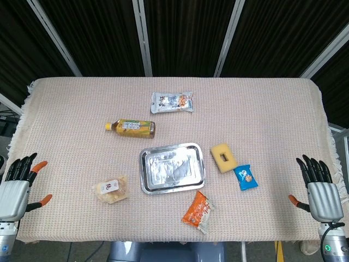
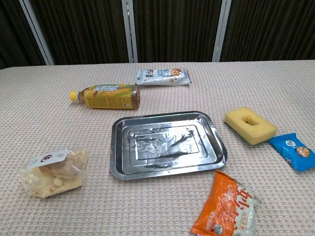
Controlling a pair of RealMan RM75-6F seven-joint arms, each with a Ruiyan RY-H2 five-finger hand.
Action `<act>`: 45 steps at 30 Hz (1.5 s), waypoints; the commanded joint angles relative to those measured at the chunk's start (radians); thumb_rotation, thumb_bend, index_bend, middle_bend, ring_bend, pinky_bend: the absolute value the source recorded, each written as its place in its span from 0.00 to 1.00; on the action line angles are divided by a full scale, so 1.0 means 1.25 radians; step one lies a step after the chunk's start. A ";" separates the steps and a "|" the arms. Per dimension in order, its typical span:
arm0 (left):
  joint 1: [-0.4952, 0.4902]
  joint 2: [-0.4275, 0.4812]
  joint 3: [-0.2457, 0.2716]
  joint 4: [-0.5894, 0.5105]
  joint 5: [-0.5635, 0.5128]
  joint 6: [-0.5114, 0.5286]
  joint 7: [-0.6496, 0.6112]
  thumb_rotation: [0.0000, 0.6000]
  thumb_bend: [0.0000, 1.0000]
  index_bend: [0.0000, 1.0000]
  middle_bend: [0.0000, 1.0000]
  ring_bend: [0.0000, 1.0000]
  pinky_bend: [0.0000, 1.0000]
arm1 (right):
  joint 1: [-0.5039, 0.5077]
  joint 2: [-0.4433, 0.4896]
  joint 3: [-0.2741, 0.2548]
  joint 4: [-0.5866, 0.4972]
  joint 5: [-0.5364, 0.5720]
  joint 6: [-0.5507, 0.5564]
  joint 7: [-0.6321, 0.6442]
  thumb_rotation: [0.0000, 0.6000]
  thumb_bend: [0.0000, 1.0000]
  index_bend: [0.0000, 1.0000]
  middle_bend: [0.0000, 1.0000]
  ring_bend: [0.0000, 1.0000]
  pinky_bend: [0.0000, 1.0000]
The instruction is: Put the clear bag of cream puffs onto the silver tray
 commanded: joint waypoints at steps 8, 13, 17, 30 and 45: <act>0.002 0.002 0.001 0.000 0.002 0.002 -0.003 1.00 0.11 0.18 0.00 0.00 0.00 | 0.002 0.002 0.000 -0.003 -0.002 -0.001 -0.003 1.00 0.07 0.05 0.01 0.00 0.04; 0.004 0.005 0.004 0.001 0.006 0.004 -0.005 1.00 0.11 0.18 0.00 0.00 0.00 | 0.003 0.004 0.001 -0.005 -0.007 0.002 -0.003 1.00 0.07 0.05 0.01 0.00 0.04; 0.003 0.006 0.004 0.003 0.006 -0.001 -0.011 1.00 0.11 0.18 0.00 0.00 0.00 | 0.004 0.004 0.000 -0.006 -0.008 0.002 -0.003 1.00 0.07 0.05 0.01 0.00 0.04; -0.088 -0.001 0.019 0.008 0.017 -0.165 0.079 1.00 0.15 0.12 0.00 0.00 0.00 | -0.002 0.004 -0.002 -0.006 -0.006 0.007 -0.003 1.00 0.07 0.05 0.01 0.00 0.04; -0.212 -0.090 0.026 -0.001 -0.012 -0.362 0.155 1.00 0.15 0.09 0.00 0.00 0.00 | -0.011 0.008 -0.002 -0.009 0.001 0.015 -0.007 1.00 0.07 0.05 0.01 0.00 0.04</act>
